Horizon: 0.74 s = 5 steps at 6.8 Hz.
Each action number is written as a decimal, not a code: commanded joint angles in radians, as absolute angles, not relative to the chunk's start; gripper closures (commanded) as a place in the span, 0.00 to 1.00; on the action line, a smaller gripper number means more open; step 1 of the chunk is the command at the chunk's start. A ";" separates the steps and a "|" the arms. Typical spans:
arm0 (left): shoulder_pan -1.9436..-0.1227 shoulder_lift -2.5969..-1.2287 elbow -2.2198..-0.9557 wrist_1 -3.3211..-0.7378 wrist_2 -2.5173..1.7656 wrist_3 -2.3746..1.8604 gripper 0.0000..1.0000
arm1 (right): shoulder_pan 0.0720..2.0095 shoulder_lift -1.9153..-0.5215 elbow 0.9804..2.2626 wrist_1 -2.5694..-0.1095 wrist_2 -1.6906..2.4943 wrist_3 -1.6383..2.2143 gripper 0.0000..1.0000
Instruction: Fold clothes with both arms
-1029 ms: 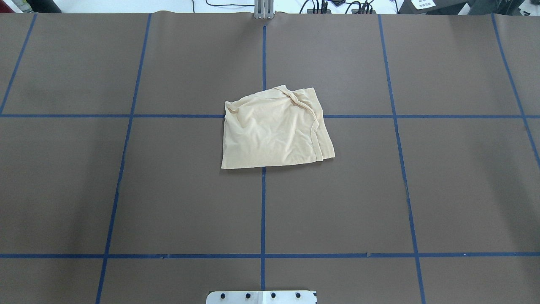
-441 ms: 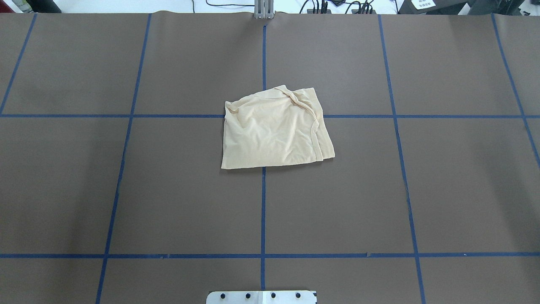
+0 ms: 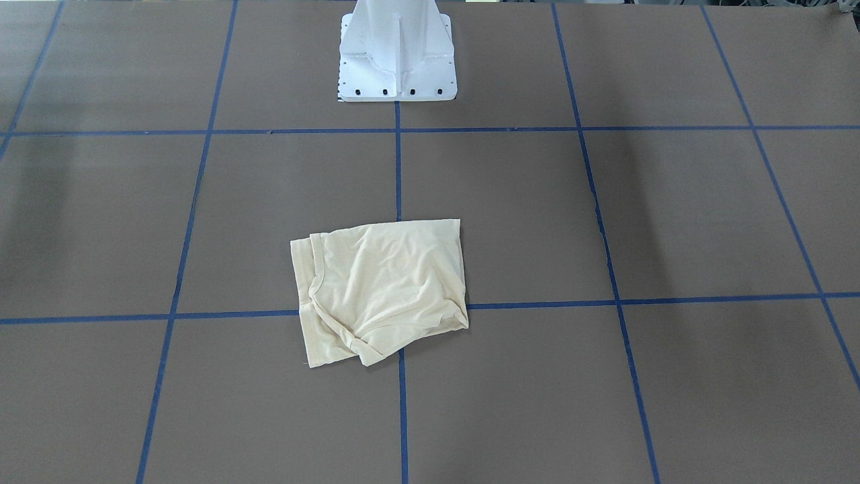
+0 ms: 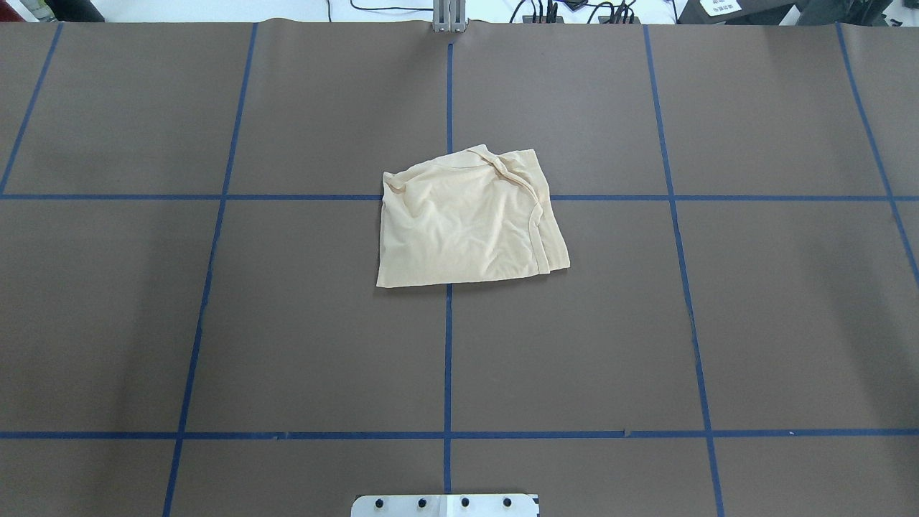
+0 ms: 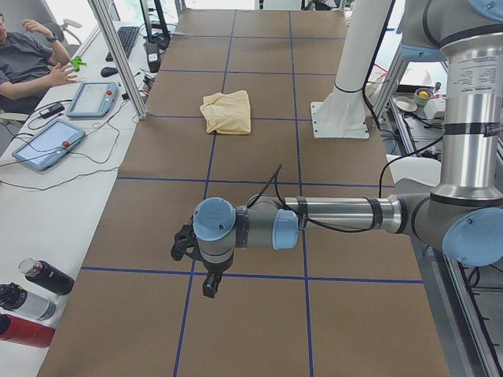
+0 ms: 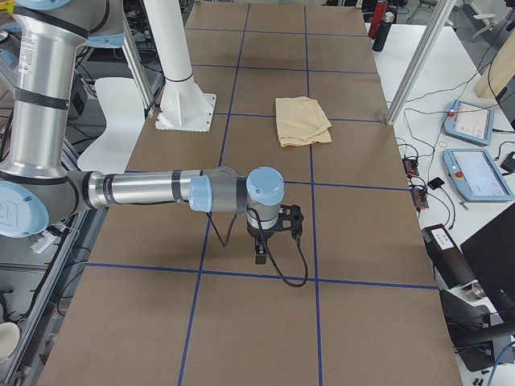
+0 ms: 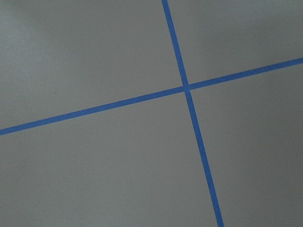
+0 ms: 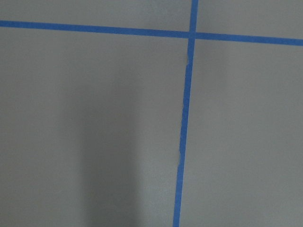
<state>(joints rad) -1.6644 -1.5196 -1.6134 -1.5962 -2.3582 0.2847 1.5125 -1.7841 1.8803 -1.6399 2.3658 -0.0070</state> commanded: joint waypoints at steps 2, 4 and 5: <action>-1.664 -1.516 -1.612 -1.592 -2.352 0.282 0.00 | 1.513 -1.784 1.882 -1.641 2.367 -0.011 0.00; -1.664 -1.517 -1.621 -1.597 -2.353 0.285 0.00 | 1.513 -1.784 1.882 -1.641 2.368 -0.009 0.00; -1.664 -1.517 -1.621 -1.617 -2.352 0.284 0.00 | 1.513 -1.784 1.882 -1.641 2.370 -0.009 0.00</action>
<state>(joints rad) -1.6644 -1.5165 -1.6190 -1.6012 -2.3526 0.2842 1.5125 -1.7840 1.8821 -1.6413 2.3686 -0.0097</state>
